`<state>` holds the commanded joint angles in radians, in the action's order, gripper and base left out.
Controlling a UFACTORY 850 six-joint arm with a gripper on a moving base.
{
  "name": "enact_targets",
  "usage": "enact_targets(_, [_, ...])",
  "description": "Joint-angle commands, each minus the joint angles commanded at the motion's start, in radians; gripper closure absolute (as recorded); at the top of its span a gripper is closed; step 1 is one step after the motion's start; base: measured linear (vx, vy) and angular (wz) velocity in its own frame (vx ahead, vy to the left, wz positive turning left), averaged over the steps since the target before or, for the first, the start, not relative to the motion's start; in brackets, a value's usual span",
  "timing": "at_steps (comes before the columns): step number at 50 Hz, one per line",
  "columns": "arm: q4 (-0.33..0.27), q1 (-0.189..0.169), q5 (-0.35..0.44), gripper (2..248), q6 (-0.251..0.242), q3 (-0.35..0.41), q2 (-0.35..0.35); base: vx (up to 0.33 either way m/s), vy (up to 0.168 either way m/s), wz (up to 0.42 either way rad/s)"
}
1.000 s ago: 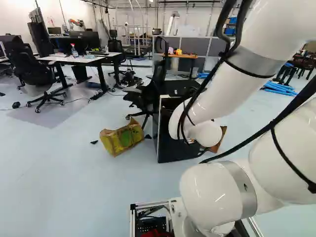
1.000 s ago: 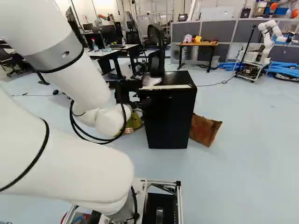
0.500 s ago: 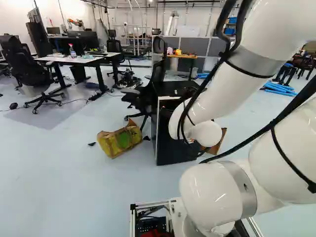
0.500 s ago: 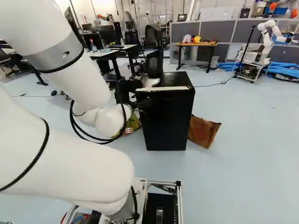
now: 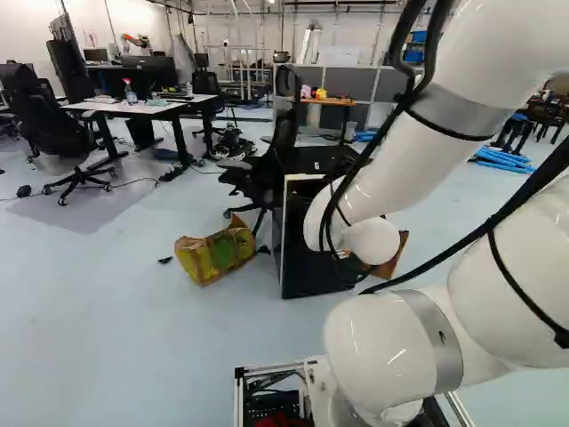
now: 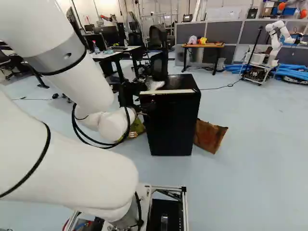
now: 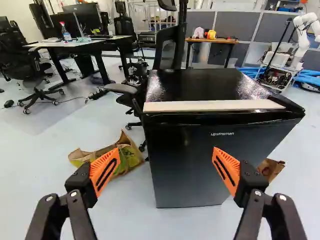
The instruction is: Grab a drink from the fridge
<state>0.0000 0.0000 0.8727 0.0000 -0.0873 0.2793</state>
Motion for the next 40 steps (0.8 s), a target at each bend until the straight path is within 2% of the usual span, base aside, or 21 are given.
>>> enact_targets(19, [0.000, 0.014, 0.000, 3, 0.000, -0.004, -0.005, 0.000, 0.000, 0.000])
enact_targets(40, [0.067, 0.085, 0.000, 3, 0.000, -0.024, -0.028, 0.000, 0.000, 0.000])
